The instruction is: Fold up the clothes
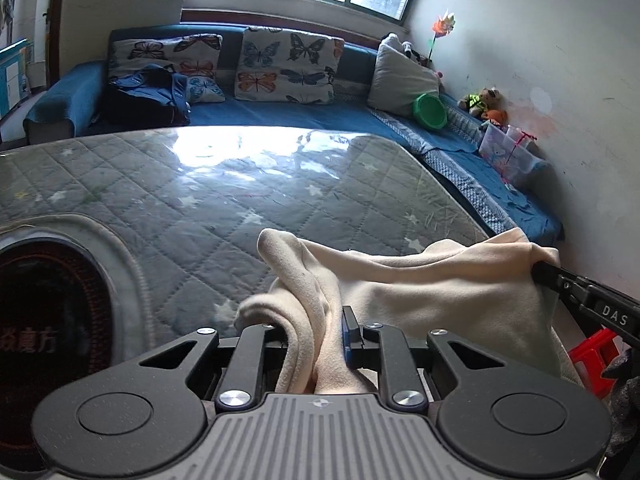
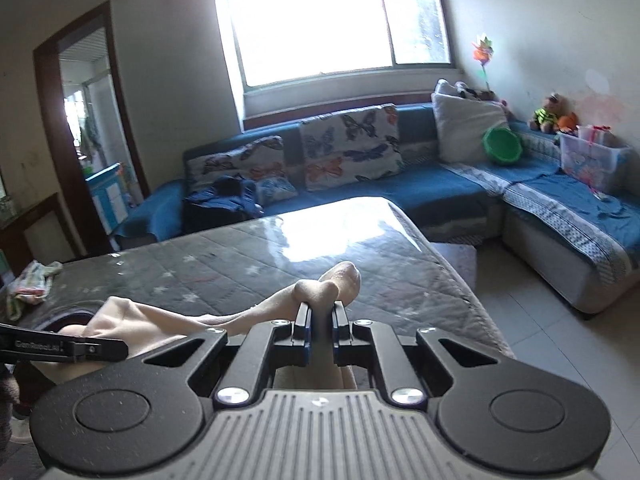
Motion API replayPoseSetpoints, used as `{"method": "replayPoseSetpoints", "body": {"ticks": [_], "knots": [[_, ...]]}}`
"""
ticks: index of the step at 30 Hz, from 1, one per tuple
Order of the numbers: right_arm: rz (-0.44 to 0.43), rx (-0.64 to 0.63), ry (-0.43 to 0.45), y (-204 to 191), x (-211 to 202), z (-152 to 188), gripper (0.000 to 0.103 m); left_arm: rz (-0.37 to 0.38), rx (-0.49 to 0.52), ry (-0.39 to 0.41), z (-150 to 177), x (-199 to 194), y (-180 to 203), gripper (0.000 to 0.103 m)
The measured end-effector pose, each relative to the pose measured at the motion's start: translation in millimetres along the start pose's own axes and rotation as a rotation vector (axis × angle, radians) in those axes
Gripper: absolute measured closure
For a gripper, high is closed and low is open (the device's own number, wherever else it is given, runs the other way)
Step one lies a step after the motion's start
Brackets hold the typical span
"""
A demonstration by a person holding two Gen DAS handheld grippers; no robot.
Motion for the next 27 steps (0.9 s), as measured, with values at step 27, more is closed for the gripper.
{"method": "replayPoseSetpoints", "body": {"ticks": [27], "knots": [[0.116,-0.035,-0.16,30,31,50,0.084,0.114,-0.044,-0.202,35,8,-12,0.074]]}}
Point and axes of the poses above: each gripper's, at about its wrist camera, not at the fingertips, and x roughly the way its jaws point, y to its right, z to its underside, the point moved 5 cm from there along x, roughly the way its jaws point, and after that the axes turned 12 degrees about y, right-handed, at the moved point
